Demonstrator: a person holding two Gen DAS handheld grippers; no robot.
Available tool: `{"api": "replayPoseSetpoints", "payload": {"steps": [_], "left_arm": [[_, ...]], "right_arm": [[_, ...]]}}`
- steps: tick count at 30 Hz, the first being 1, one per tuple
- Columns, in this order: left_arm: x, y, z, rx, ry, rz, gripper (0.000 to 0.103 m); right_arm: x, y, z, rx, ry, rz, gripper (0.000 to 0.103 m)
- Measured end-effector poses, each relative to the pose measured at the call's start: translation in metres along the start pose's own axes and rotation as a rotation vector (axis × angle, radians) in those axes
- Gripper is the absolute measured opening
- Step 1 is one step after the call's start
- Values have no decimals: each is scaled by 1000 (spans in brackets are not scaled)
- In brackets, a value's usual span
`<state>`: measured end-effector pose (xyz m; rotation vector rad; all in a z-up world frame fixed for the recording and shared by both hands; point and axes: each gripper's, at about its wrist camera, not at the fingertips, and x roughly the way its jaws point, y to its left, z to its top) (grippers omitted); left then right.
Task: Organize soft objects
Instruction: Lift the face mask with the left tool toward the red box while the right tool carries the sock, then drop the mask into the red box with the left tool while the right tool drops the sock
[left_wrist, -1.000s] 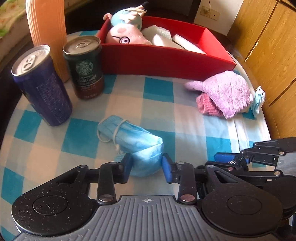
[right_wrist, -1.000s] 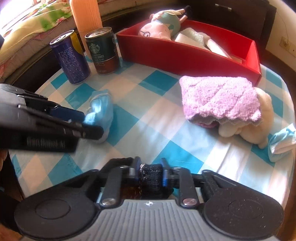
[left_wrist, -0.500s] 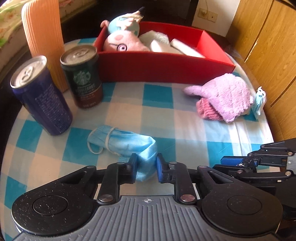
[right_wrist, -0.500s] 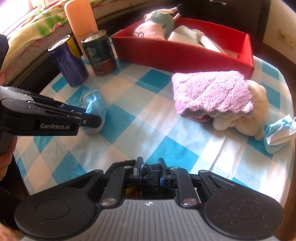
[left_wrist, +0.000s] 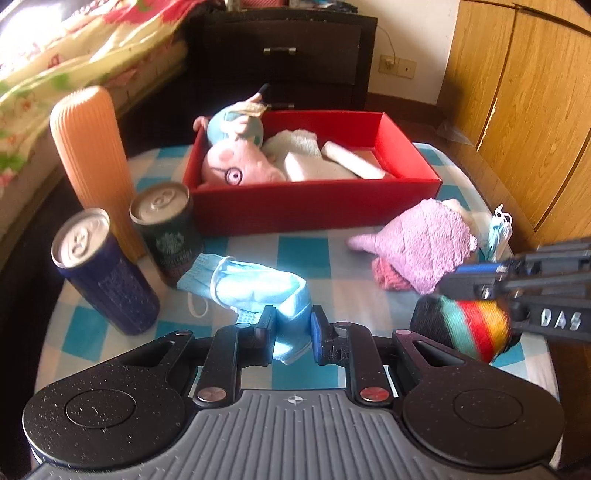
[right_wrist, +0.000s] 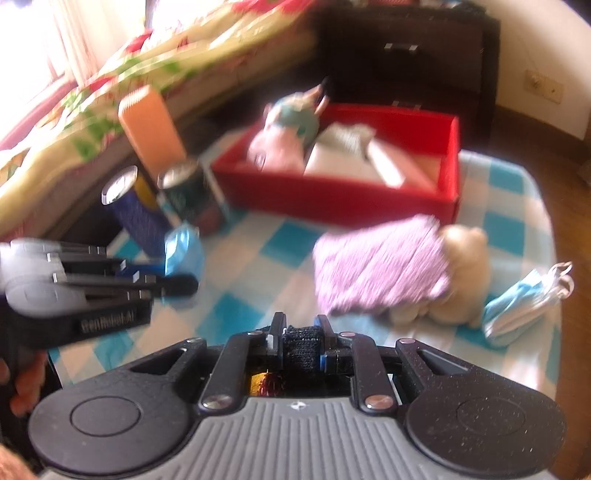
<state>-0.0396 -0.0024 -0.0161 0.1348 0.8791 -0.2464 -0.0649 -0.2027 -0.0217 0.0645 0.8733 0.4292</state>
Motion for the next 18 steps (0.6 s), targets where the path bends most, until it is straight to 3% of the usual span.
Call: {"api": "replayPoseSetpoints", "payload": {"steps": [13, 18], "left_arm": [[-10, -25, 33, 74, -120, 45, 18], [-10, -23, 59, 49, -169, 41, 18]], "right_arm": [[-36, -9, 33, 42, -171, -39, 0], [-44, -17, 53, 61, -242, -62, 0]]}}
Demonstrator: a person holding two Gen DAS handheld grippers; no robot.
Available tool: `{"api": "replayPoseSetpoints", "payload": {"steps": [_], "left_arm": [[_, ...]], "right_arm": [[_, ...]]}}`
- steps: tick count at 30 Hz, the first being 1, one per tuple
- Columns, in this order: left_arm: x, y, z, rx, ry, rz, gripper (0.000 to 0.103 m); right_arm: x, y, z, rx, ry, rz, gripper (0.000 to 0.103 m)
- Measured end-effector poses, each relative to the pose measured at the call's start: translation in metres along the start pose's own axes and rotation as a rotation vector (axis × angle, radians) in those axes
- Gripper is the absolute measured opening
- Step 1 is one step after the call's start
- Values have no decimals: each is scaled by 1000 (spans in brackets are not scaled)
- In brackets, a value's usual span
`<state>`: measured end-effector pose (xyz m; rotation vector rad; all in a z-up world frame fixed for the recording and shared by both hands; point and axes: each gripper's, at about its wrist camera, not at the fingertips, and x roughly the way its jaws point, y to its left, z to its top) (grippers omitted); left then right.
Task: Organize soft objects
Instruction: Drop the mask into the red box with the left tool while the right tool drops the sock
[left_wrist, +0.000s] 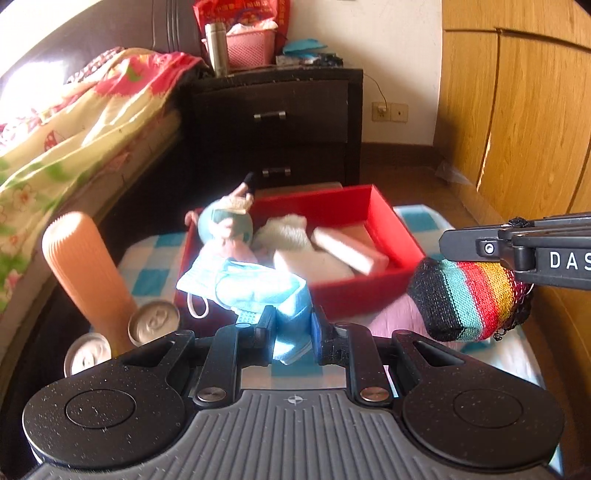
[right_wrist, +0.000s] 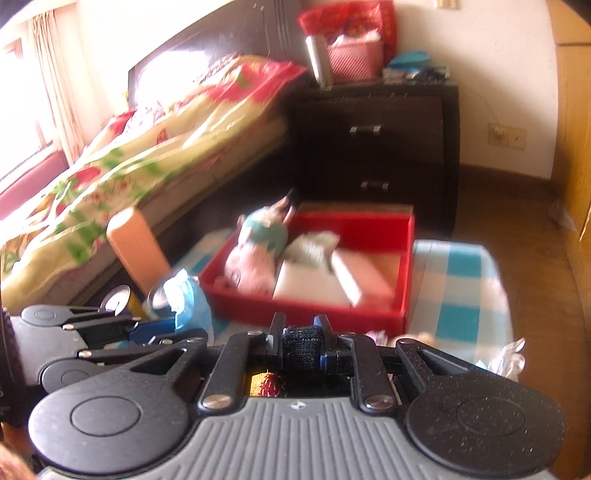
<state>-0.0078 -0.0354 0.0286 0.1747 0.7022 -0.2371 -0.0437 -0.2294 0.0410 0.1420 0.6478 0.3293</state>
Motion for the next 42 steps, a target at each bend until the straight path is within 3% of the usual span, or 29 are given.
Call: {"api": "replayPoseSetpoints", "payload": {"steps": [7, 18, 21, 23, 25, 32, 34, 39, 42], "left_arm": [[22, 10, 38, -56, -44, 3, 18], [94, 18, 64, -80, 0, 33, 19], [112, 21, 67, -75, 11, 65, 31], [122, 26, 68, -78, 22, 69, 45], [127, 29, 66, -89, 32, 85, 60], [107, 35, 62, -132, 42, 58, 76], [93, 38, 61, -170, 37, 30, 80], [53, 42, 45, -202, 16, 8, 80], [29, 42, 28, -212, 21, -24, 81]], "right_arm": [[14, -13, 40, 46, -94, -24, 0], [90, -22, 71, 33, -115, -53, 0], [116, -30, 68, 39, -102, -63, 0], [131, -38, 65, 61, -109, -78, 1], [145, -46, 62, 94, -89, -82, 14], [149, -60, 59, 177, -30, -66, 28], [138, -63, 59, 214, -31, -42, 37], [107, -58, 58, 260, -36, -37, 39], [86, -49, 59, 293, -34, 12, 39]]}}
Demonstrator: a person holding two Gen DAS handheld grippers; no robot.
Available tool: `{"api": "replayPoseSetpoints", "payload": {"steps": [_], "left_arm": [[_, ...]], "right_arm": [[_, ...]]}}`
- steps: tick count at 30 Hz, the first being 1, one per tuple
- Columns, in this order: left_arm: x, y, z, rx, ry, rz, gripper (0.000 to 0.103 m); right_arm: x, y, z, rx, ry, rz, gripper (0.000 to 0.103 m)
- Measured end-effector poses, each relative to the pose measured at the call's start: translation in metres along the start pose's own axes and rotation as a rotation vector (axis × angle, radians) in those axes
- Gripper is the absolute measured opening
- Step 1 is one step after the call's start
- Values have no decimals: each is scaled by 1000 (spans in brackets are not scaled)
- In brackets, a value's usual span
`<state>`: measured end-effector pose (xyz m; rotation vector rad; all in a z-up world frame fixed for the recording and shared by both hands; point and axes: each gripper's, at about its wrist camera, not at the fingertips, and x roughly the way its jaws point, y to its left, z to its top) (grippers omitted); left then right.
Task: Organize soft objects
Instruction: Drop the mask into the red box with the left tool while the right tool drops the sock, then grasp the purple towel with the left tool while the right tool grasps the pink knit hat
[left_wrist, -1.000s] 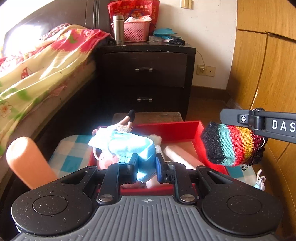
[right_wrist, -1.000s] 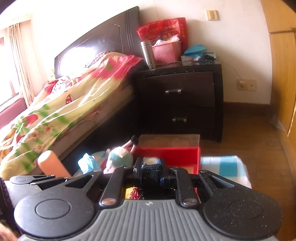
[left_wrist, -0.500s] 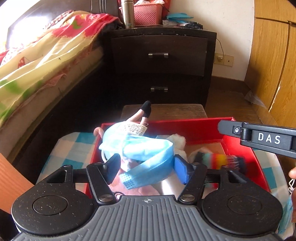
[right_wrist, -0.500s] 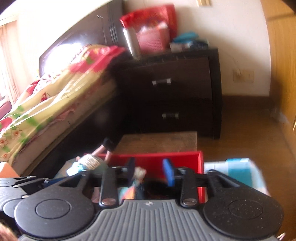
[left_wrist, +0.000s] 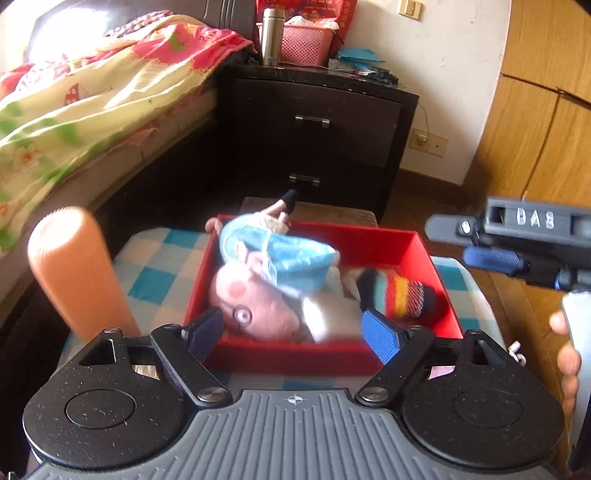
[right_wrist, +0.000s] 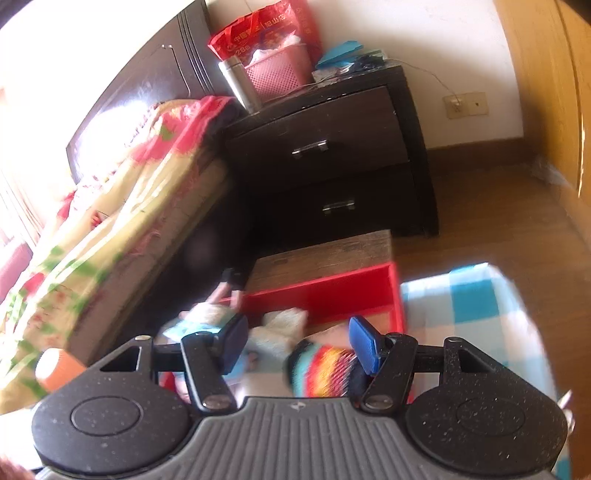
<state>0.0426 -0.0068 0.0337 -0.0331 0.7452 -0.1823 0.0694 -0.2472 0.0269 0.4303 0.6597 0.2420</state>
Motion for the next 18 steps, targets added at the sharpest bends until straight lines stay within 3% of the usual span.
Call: {"api": "replayPoseSetpoints", "payload": {"steps": [9, 12, 18], "left_arm": [[-62, 18, -42, -52, -36, -35, 81], [-72, 26, -52, -85, -38, -47, 81], [-65, 33, -62, -91, 22, -100, 81]], "right_arm": [[-62, 51, -34, -106, -1, 80, 39], [-76, 51, -52, -84, 12, 98, 41], [-85, 37, -73, -76, 60, 54, 41]]}}
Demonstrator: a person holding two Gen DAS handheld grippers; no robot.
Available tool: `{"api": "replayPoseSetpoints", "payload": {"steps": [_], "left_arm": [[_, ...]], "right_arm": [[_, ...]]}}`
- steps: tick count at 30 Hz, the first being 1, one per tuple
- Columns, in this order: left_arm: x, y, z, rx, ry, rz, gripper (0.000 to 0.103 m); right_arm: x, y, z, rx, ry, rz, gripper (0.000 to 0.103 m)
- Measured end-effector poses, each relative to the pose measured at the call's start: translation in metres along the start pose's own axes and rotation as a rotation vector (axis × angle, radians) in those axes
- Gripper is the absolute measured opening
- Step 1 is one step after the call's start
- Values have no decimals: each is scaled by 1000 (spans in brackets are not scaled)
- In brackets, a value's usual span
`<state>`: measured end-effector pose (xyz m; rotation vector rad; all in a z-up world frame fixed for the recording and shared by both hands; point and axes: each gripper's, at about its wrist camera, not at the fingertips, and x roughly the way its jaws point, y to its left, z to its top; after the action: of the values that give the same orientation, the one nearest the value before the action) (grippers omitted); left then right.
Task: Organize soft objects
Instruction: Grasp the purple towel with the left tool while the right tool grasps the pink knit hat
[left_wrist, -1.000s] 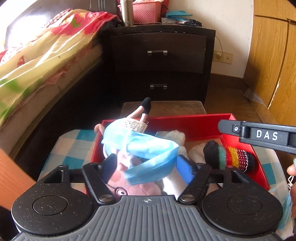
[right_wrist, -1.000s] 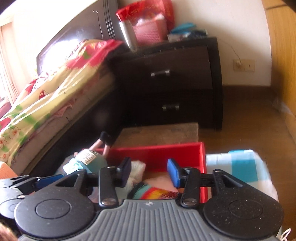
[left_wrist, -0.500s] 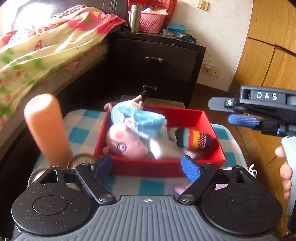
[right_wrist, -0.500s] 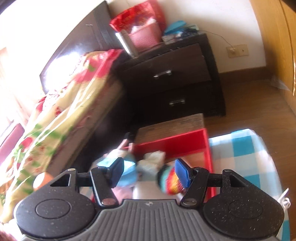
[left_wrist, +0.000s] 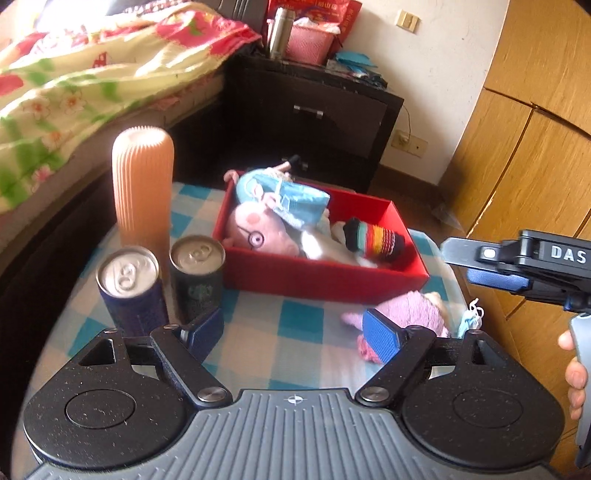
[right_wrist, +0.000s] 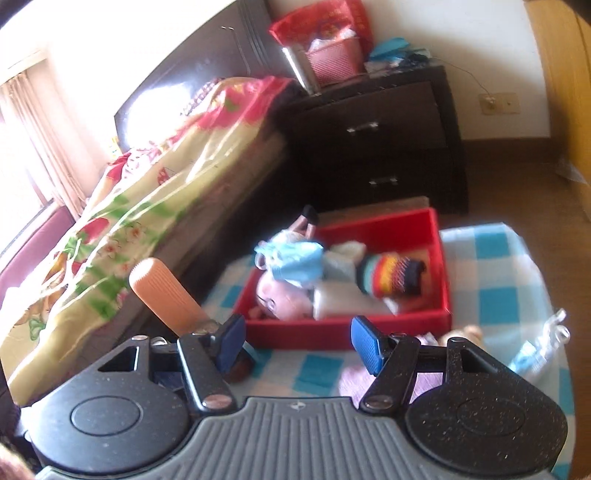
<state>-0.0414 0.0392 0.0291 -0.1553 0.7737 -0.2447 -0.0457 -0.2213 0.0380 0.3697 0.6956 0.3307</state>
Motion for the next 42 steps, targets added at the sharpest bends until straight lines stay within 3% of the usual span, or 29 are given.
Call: {"api": "replayPoseSetpoints", "payload": {"steps": [4, 7, 10, 14, 17, 20, 24, 25, 29, 34, 37, 38, 40, 42], "left_arm": [[13, 2, -5, -69, 62, -83, 82], [32, -10, -13, -67, 118, -96, 83], [50, -33, -17, -10, 146, -99, 83], [77, -76, -11, 115, 128, -105, 85], [102, -103, -7, 170, 130, -119, 96], [131, -118, -3, 172, 151, -108, 96], [170, -117, -7, 145, 268, -39, 92], [172, -111, -9, 126, 282, -52, 91], [159, -84, -10, 38, 325, -92, 68], [122, -51, -17, -3, 353, -102, 55], [93, -28, -17, -59, 326, -160, 45], [87, -21, -17, -59, 314, -161, 34], [79, -8, -23, -41, 308, -109, 22], [80, 5, -29, -47, 327, -58, 18]], "right_arm": [[-12, -19, -3, 0, -19, -61, 42], [-16, -35, -3, 16, -14, -92, 42], [-19, -48, -2, 46, -6, -102, 43], [-24, -58, -2, 61, -7, -104, 48], [-27, -69, -6, 69, 5, -111, 50], [-30, -84, -7, 105, 17, -131, 50], [-29, -101, -3, 183, 29, -112, 50], [-29, -103, -2, 197, 31, -102, 50], [-27, -104, -1, 182, 36, -109, 50], [-20, -96, -5, 166, 64, -104, 50], [-11, -86, -12, 142, 111, -92, 50], [-8, -82, -16, 128, 126, -87, 50], [1, -73, -24, 91, 161, -84, 50], [9, -67, -31, 68, 195, -94, 50]]}}
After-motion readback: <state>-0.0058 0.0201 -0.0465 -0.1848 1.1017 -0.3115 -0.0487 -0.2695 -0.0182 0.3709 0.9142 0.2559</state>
